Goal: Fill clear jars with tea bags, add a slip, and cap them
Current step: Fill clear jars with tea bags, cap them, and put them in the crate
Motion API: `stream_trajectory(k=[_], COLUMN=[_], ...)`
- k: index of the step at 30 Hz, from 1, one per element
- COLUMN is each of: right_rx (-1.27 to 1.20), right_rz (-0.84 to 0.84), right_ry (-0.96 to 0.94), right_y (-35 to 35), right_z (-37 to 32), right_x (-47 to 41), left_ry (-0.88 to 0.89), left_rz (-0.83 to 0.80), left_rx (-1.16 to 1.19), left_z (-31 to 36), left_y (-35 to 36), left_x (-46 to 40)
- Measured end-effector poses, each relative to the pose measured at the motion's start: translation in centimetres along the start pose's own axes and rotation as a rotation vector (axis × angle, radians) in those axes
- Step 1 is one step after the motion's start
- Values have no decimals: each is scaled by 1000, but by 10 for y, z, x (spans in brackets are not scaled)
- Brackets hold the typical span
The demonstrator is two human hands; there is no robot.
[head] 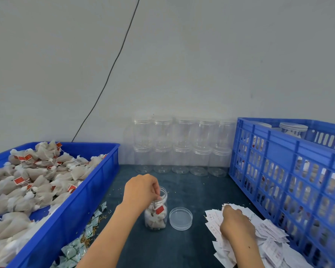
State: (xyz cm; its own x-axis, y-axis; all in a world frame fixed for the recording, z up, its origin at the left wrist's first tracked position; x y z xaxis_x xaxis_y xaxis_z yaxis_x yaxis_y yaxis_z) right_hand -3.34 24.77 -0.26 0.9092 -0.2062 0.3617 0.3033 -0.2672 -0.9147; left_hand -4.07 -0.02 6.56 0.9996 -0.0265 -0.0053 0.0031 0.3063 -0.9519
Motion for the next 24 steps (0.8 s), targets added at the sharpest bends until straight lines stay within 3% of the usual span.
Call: stream_trajectory(k=[7, 11, 14, 19, 24], right_rx=[-30, -96, -141, -224, -421], right_rz=[67, 169, 301, 507, 562], right_ry=[33, 31, 22, -118, -311], right_y=[-6, -10, -16, -27, -21], right_z=[4, 5, 4, -8, -23], right_x=[-1, -1, 5, 13, 11], left_ry=[114, 145, 207, 225, 251], left_rz=[-106, 186, 305, 146, 80], left_rx=[-67, -70, 271, 1048, 1059], left_z=[1, -4, -18, -31, -26], left_y=[-5, -5, 6, 51, 71], left_x=[-3, 5, 12, 8, 7])
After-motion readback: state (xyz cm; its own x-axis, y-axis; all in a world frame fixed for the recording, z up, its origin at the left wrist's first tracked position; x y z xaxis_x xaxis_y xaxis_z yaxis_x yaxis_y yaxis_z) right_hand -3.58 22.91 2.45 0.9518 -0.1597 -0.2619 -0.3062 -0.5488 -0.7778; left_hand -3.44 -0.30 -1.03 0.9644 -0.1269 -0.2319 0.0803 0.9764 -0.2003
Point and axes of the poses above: each hand's wrist, its own x-axis away from the middle knuckle, its own y-axis out of the palm, z = x × y, the point moved 5 cm from there along -x, towards the middle knuckle, and after that the axes turned 15 degrees about -z, right-handed, at the moved point
